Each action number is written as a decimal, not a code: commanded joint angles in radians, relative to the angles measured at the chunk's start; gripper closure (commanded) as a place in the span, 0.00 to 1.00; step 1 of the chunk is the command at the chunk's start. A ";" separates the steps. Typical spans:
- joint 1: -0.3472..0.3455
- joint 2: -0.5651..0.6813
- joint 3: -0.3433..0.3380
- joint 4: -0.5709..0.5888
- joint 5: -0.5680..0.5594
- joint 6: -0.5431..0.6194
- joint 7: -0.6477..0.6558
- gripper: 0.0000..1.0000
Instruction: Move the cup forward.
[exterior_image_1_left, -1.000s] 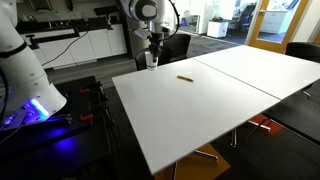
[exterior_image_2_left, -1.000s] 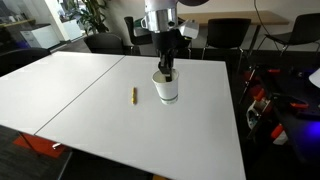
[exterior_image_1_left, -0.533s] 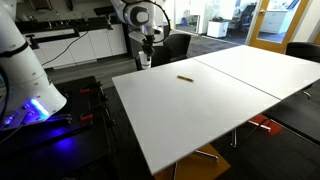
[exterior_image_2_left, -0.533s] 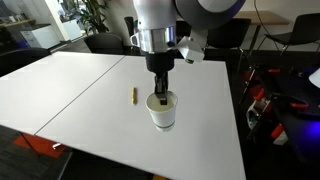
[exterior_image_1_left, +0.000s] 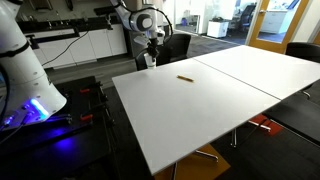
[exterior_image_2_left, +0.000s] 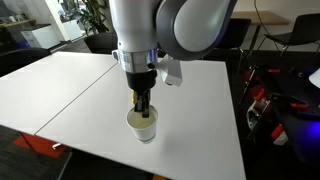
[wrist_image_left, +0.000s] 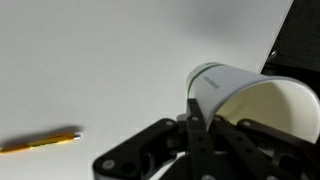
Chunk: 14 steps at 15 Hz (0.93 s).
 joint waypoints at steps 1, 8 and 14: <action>0.017 0.082 -0.028 0.112 -0.014 -0.025 0.034 1.00; 0.023 0.122 -0.047 0.151 -0.013 -0.019 0.044 0.50; 0.026 0.062 -0.041 0.101 0.002 -0.024 0.088 0.05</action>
